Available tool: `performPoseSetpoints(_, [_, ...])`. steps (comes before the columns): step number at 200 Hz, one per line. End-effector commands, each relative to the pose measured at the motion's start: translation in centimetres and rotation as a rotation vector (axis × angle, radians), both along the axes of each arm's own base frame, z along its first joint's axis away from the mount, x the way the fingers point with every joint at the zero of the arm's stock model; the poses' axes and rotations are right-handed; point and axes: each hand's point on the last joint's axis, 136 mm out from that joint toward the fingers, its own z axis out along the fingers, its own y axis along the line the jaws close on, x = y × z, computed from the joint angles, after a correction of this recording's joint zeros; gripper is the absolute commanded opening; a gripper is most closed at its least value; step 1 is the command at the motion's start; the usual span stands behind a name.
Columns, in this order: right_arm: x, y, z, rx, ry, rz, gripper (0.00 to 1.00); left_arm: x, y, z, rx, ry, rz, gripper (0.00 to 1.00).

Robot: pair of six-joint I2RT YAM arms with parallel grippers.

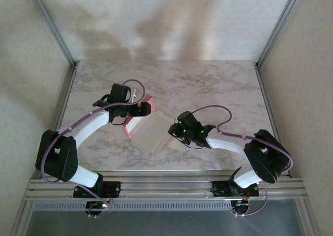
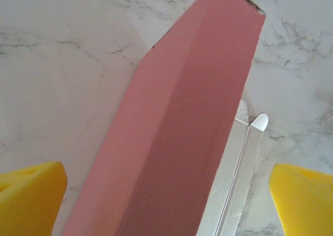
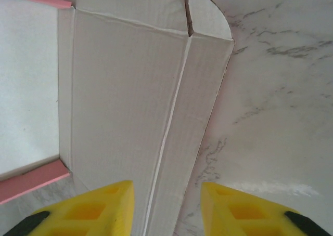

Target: Fold the paper box

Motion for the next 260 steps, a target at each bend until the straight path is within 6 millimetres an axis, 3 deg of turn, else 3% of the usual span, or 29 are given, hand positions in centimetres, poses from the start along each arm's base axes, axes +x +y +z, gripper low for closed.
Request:
performPoseSetpoints(1, [0.1, 0.1, -1.2, -0.004, 0.010, -0.046, 0.36, -0.4, 0.5, 0.1, 0.040, -0.001, 0.017, 0.99])
performPoseSetpoints(69, [0.0, 0.2, -3.2, -0.022, 0.048, -0.091, 0.30, -0.6, 0.5, 0.0, 0.042, 0.014, 0.018, 0.99])
performPoseSetpoints(148, [0.2, 0.3, -4.2, -0.016, 0.063, -0.125, 0.27, -0.9, 0.3, -0.2, 0.039, 0.025, 0.011, 0.99])
performPoseSetpoints(209, [0.7, 1.2, -4.6, 0.026, 0.048, -0.144, 0.25, -1.1, 0.1, -0.3, 0.033, 0.034, 0.004, 0.99])
performPoseSetpoints(260, [1.5, 2.0, -3.3, 0.049, -0.018, -0.130, 0.22, -1.3, -0.2, -0.7, 0.023, 0.050, -0.003, 0.99])
